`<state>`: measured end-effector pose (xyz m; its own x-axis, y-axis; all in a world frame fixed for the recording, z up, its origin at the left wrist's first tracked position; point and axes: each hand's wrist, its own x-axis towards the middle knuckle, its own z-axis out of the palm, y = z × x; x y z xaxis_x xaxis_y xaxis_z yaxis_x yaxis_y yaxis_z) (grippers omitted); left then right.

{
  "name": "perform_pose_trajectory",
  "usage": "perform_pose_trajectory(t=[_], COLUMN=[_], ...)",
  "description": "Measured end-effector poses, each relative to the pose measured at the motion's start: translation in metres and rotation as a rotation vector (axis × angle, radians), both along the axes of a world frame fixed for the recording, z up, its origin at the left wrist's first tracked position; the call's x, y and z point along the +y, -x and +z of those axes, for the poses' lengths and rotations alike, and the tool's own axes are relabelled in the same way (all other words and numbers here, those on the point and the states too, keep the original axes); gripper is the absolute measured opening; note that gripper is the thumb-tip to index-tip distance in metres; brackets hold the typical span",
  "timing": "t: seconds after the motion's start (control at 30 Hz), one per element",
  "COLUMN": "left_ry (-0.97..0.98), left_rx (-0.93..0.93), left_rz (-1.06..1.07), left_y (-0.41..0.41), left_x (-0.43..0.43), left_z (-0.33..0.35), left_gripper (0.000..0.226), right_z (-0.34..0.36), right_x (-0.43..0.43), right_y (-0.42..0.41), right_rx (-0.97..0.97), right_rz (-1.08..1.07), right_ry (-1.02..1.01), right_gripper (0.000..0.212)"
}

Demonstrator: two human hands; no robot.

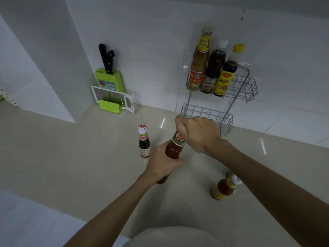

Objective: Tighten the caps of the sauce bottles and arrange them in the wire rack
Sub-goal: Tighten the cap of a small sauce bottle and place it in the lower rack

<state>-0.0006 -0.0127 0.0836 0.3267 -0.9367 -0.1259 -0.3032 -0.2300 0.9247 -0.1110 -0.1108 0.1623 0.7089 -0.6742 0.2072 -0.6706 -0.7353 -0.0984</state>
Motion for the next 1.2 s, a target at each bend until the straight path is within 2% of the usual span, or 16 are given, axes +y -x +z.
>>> perform_pose_trajectory(t=[0.1,0.17,0.23,0.37,0.43,0.5,0.6,0.7,0.77,0.83,0.9,0.97,1.07,1.2], left_ry=[0.039,0.046,0.026,0.016,0.025,-0.002,-0.004,0.003,-0.022,-0.055,-0.118,-0.185,-0.244,-0.338], left_rx=[-0.081,-0.162,-0.21,0.006,0.07,0.108,0.1,0.096,0.072,0.033,0.002,0.013,0.067,0.136], left_rz=[0.086,0.101,0.055,-0.171,-0.225,-0.203,-0.139,-0.109,-0.153,-0.202,-0.183,-0.109,-0.04,-0.027], left_y=[0.008,0.009,0.005,-0.003,-0.01,-0.014,-0.014,-0.008,-0.009,-0.015,-0.026,-0.036,-0.046,-0.057], left_x=[-0.002,0.002,0.002,-0.008,-0.014,-0.018,-0.021,-0.021,-0.027,-0.054,-0.082,-0.106,-0.135,-0.158], left_z=[-0.009,-0.016,-0.013,0.006,0.003,-0.001,-0.014,-0.026,-0.029,-0.033,-0.036,-0.04,-0.05,-0.067], left_gripper=[0.032,0.029,0.036,0.087,0.1,0.092,0.077,0.072,0.077,0.086,0.097,0.092,0.086,0.094], right_z=[-0.009,-0.016,-0.016,0.014,0.037,0.05,0.035,-0.012,-0.038,-0.052,-0.059,-0.064,-0.078,-0.102], right_x=[0.001,0.008,0.008,-0.012,-0.023,-0.025,-0.017,-0.003,-0.004,-0.022,-0.037,-0.054,-0.079,-0.108], right_y=[-0.003,-0.001,0.002,0.003,0.001,0.0,0.007,0.024,0.031,0.028,0.019,0.008,-0.011,-0.033], right_rx=[-0.01,-0.142,-0.244,-0.296,-0.326,-0.419,-0.61,-0.559,-0.666,-0.758,-0.752,-0.804,-0.905,-0.883], right_rz=[-0.046,-0.091,-0.14,-0.099,-0.102,-0.132,-0.199,-0.161,-0.213,-0.282,-0.325,-0.353,-0.336,-0.37], right_ry=[-0.056,-0.287,-0.438,-0.419,-0.409,-0.449,-0.682,-0.864,-0.947,-0.866,-0.66,-0.527,-0.53,-0.565], right_gripper=[0.029,0.045,0.045,0.028,0.027,0.029,0.039,0.056,0.058,0.057,0.054,0.045,0.039,0.037])
